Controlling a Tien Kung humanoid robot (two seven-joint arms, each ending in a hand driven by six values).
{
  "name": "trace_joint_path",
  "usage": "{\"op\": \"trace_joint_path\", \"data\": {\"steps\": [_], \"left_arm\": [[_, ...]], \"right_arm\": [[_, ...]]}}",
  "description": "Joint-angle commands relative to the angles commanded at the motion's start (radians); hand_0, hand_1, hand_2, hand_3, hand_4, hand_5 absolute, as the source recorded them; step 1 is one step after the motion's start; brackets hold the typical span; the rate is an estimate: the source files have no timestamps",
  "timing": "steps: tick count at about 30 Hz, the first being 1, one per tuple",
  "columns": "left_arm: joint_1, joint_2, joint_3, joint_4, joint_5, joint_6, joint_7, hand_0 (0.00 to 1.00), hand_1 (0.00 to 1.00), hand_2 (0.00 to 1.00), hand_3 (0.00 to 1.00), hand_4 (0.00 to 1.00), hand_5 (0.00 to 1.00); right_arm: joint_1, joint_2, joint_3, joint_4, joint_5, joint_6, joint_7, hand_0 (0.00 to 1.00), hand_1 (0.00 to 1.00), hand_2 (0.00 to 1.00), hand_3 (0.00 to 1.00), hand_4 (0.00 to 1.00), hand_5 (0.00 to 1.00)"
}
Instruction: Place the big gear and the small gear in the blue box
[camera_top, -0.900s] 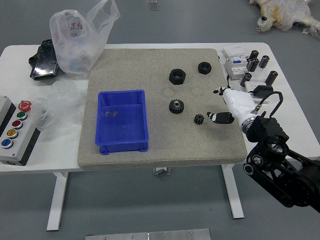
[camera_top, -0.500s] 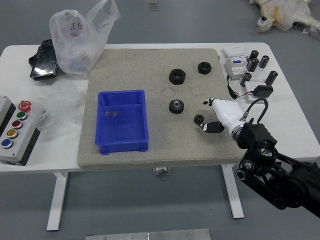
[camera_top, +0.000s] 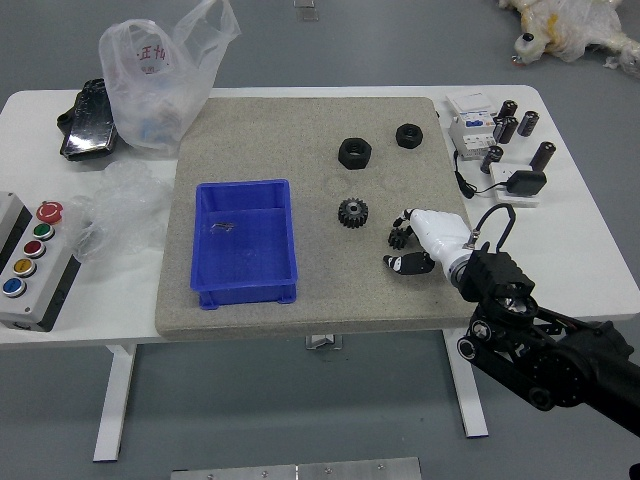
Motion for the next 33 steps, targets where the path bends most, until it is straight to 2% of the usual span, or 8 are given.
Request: {"op": "trace_joint_path", "data": {"steps": [3,4,8,16,25,27,28,33], "left_arm": [[-0.001,-0.001,0.004,0.0,-0.004,0.0,-0.002,0.764,0.599,0.559,0.716,0.738,0.552],[-0.001,-0.002,0.006,0.0,-0.005,0.0,-0.002,0.764,0.599,0.559,0.717,0.738,0.552],[-0.001,-0.002,0.008,0.001,-0.008,0.001,-0.004,0.764,0.599,0.559,0.717,0.738,0.552],[0.003,-0.003,0.003,-0.002,-0.005,0.001,0.001,0.763,0.599,0.559,0.717,0.738,0.552],[0.007,-0.003,-0.011,-0.005,0.012,-0.003,0.01,0.763,0.598,0.559,0.717,0.738,0.553],[0.006,-0.003,-0.012,-0.005,0.014,-0.003,0.011,0.763,0.598,0.559,0.717,0.738,0.553],[0.004,-0.003,-0.014,-0.006,0.018,-0.005,0.012,0.763,0.599,0.559,0.717,0.738,0.553],[0.001,-0.006,-0.023,-0.008,0.034,-0.009,0.017,0.763,0.599,0.559,0.717,0.738,0.553]], "right_arm": [[0.003,0.003,-0.008,-0.014,0.003,-0.004,0.006,0.325,0.513,0.432,0.555,0.424,0.121],[0.003,0.003,-0.009,-0.015,0.002,-0.006,0.007,0.332,0.489,0.349,0.46,0.346,0.058],[0.004,-0.001,-0.012,-0.006,-0.002,-0.019,0.018,0.332,0.489,0.349,0.46,0.346,0.058],[0.068,-0.003,-0.053,0.111,-0.029,-0.063,0.044,0.333,0.482,0.327,0.446,0.306,0.013],[0.195,0.122,-0.183,0.229,-0.035,-0.087,0.056,0.344,0.483,0.327,0.452,0.319,0.003],[0.216,0.15,-0.217,0.227,-0.029,-0.079,0.052,0.344,0.483,0.327,0.452,0.319,0.003],[0.23,0.169,-0.241,0.217,-0.024,-0.052,0.038,0.454,0.585,0.533,0.571,0.388,0.007],[0.258,0.199,-0.283,0.19,-0.017,0.047,0.003,0.454,0.585,0.533,0.571,0.388,0.007]]}}
